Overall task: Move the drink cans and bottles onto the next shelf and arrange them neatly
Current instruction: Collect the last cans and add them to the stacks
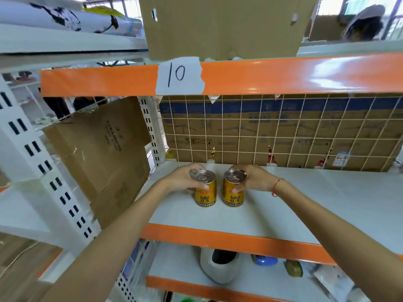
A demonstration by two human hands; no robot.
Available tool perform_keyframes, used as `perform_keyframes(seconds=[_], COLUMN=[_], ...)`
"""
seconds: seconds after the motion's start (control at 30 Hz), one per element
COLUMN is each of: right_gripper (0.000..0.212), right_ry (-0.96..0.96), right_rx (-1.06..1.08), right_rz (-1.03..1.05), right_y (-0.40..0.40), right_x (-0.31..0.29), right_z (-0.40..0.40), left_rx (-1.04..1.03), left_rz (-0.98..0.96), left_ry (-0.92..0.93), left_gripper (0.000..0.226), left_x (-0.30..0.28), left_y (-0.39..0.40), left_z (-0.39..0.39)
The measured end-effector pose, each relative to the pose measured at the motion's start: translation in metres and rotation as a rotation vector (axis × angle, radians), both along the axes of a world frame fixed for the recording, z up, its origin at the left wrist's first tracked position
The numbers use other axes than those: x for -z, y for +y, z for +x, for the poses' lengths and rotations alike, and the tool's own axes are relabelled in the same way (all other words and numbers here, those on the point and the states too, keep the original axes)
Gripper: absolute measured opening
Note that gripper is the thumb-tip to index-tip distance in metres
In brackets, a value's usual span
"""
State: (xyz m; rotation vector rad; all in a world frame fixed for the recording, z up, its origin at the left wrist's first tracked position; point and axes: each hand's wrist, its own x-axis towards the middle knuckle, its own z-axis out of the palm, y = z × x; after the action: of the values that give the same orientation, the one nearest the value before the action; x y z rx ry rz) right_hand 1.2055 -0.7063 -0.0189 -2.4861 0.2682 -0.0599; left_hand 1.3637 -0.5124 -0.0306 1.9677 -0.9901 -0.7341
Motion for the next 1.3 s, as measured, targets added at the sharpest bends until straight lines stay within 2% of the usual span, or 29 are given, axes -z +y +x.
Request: perform_keyframes(seconds=[0.13, 0.27, 0.37, 0.43, 0.5, 0.57, 0.7, 0.8, 0.93, 1.07, 1.3], right_gripper=[0.06, 0.083, 0.109, 0.115, 0.112, 0.1, 0.08, 0.081, 0.084, 0.071, 0.065], right_ry=[0.026, 0.041, -0.145, -0.304, -0.339, -0.286, -0.199, -0.188, -0.204, -0.214, -0.258], right_rx=[0.007, 0.11, 0.245, 0.357, 0.401, 0.432, 0.531, 0.552, 0.55, 0.55, 0.601], right_rz=[-0.031, 0.059, 0.165, 0.149, 0.061, -0.044, -0.144, -0.098, -0.024, -0.017, -0.023], right_y=[-0.001, 0.004, 0.022, 0.036, 0.048, 0.056, 0.062, 0.064, 0.061, 0.052, 0.026], right_x=[-0.001, 0.011, 0.032, 0.046, 0.057, 0.063, 0.056, 0.054, 0.053, 0.049, 0.027], right_z=[0.002, 0.001, -0.006, -0.012, -0.015, -0.013, -0.002, 0.001, -0.002, -0.015, -0.047], left_rx=[0.011, 0.015, -0.058, -0.165, -0.276, -0.331, -0.305, -0.306, -0.346, -0.375, -0.372], left_rz=[0.02, 0.043, -0.003, -0.093, -0.154, -0.149, -0.074, -0.042, -0.072, -0.075, -0.103], left_ry=[-0.008, -0.195, -0.225, -0.189, -0.218, -0.257, -0.269, -0.281, -0.289, -0.273, -0.254], left_gripper=[0.048, 0.05, 0.072, 0.09, 0.094, 0.089, 0.085, 0.088, 0.082, 0.079, 0.076], left_x=[-0.003, -0.002, 0.013, 0.025, 0.034, 0.038, 0.035, 0.032, 0.03, 0.026, -0.002], left_y=[0.001, -0.004, -0.007, -0.008, -0.011, -0.013, -0.015, -0.016, -0.015, -0.015, -0.031], left_z=[-0.003, -0.009, -0.021, -0.034, -0.045, -0.049, -0.049, -0.054, -0.058, -0.062, -0.077])
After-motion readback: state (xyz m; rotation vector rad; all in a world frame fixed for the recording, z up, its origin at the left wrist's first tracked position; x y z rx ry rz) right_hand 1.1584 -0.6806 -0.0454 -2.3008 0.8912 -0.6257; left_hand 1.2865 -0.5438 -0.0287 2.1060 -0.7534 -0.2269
